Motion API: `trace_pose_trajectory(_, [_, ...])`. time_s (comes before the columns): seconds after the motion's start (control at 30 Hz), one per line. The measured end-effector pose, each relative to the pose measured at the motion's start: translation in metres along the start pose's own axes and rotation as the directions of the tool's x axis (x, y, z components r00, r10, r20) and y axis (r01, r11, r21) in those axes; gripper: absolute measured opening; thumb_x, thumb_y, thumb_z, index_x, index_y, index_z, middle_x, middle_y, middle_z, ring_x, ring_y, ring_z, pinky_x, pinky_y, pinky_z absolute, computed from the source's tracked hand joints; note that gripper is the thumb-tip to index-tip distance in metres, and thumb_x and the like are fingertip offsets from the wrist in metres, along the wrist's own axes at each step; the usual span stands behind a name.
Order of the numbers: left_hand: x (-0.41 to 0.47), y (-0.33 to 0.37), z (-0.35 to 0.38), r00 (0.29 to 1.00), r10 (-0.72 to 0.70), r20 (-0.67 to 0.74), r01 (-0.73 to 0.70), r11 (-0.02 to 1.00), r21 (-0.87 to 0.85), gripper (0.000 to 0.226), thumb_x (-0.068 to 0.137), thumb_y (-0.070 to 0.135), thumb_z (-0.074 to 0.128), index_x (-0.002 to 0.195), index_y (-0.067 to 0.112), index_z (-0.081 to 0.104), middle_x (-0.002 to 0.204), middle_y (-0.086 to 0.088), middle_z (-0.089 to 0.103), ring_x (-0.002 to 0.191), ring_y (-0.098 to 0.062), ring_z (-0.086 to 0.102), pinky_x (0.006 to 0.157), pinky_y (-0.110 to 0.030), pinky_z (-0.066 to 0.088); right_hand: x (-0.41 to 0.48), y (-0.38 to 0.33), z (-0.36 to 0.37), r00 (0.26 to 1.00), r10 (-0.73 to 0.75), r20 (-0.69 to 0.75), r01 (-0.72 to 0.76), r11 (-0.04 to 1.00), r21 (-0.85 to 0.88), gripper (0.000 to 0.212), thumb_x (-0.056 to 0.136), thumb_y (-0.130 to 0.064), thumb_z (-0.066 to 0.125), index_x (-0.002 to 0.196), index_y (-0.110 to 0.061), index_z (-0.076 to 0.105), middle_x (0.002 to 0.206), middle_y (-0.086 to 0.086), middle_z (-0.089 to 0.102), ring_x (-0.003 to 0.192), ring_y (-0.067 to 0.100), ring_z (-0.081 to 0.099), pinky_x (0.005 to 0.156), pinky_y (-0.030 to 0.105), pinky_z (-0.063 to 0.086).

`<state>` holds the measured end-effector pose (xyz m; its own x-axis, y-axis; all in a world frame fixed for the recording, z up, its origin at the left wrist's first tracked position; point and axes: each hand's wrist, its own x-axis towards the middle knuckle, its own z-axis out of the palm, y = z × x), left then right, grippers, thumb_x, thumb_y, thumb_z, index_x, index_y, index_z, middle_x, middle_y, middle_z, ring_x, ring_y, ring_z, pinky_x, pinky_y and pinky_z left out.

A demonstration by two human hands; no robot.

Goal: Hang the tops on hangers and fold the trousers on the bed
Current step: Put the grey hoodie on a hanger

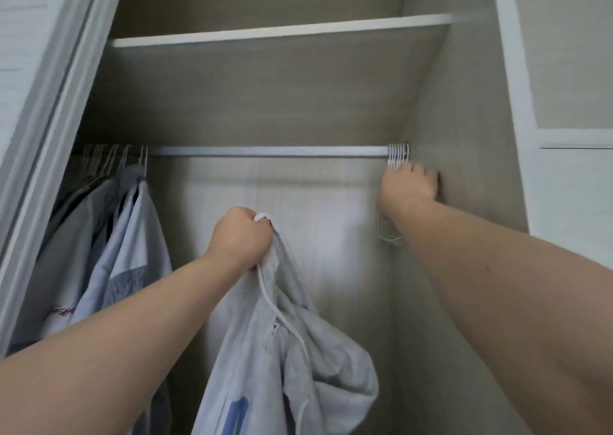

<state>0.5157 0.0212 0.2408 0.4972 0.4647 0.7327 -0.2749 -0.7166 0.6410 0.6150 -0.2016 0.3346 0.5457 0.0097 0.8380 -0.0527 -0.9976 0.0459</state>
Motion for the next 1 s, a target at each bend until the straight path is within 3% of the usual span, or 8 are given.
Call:
trace_pose_trajectory(0.37, [0.04, -0.015, 0.026, 0.998, -0.025, 0.051, 0.029, 0.997, -0.076, 0.03, 0.098, 0.018, 0.049, 0.079, -0.001, 0.062, 0.073, -0.019, 0.06, 0.068, -0.037, 0.063, 0.05, -0.028, 0.046, 0.029, -0.007, 0.007, 1.0, 0.009, 0.008, -0.008, 0.995, -0.099, 0.042, 0.097, -0.008, 0.047, 0.138, -0.012, 0.055, 0.141, 0.011, 0.056, 0.128, 0.033, 0.056, 0.101, 0.042, 0.044])
trace_pose_trajectory(0.47, [0.045, -0.021, 0.029, 0.998, -0.024, 0.058, 0.028, 0.997, -0.074, 0.034, 0.099, 0.018, 0.049, 0.085, -0.008, 0.066, 0.076, -0.02, 0.062, 0.07, -0.037, 0.064, 0.052, -0.032, 0.051, 0.034, -0.008, 0.013, 1.0, -0.008, -0.03, 0.006, 0.998, -0.062, 0.042, 0.099, 0.0, 0.041, 0.136, -0.007, 0.057, 0.14, 0.011, 0.058, 0.127, 0.033, 0.059, 0.098, 0.042, 0.048])
trace_pose_trajectory(0.63, [0.048, -0.03, 0.036, 0.997, -0.037, 0.074, 0.042, 0.996, -0.074, 0.033, 0.096, 0.017, 0.05, 0.089, -0.01, 0.067, 0.084, -0.026, 0.068, 0.077, -0.04, 0.067, 0.067, -0.045, 0.059, 0.04, -0.008, 0.019, 0.997, -0.004, -0.075, 0.004, 1.0, -0.001, 0.04, 0.099, 0.002, 0.039, 0.132, -0.004, 0.059, 0.134, 0.017, 0.061, 0.122, 0.037, 0.061, 0.093, 0.043, 0.051])
trace_pose_trajectory(0.8, [0.047, -0.04, 0.04, 0.994, -0.058, 0.092, 0.065, 0.995, -0.074, 0.03, 0.096, 0.016, 0.049, 0.078, -0.003, 0.063, 0.077, -0.021, 0.062, 0.076, -0.038, 0.065, 0.068, -0.046, 0.06, 0.045, -0.005, 0.022, 0.998, 0.005, -0.063, -0.003, 1.0, 0.025, 0.04, 0.098, 0.003, 0.04, 0.131, -0.004, 0.06, 0.135, 0.017, 0.06, 0.123, 0.037, 0.06, 0.093, 0.043, 0.051])
trace_pose_trajectory(1.0, [0.046, -0.048, 0.042, 0.992, -0.069, 0.103, 0.079, 0.992, -0.094, 0.029, 0.095, 0.016, 0.048, 0.08, -0.004, 0.063, 0.076, -0.02, 0.06, 0.068, -0.034, 0.06, 0.065, -0.047, 0.06, 0.044, -0.004, 0.023, 0.998, -0.008, -0.055, 0.006, 0.999, -0.046, 0.04, 0.096, 0.001, 0.042, 0.131, -0.008, 0.06, 0.134, 0.012, 0.061, 0.122, 0.035, 0.06, 0.086, 0.037, 0.047])
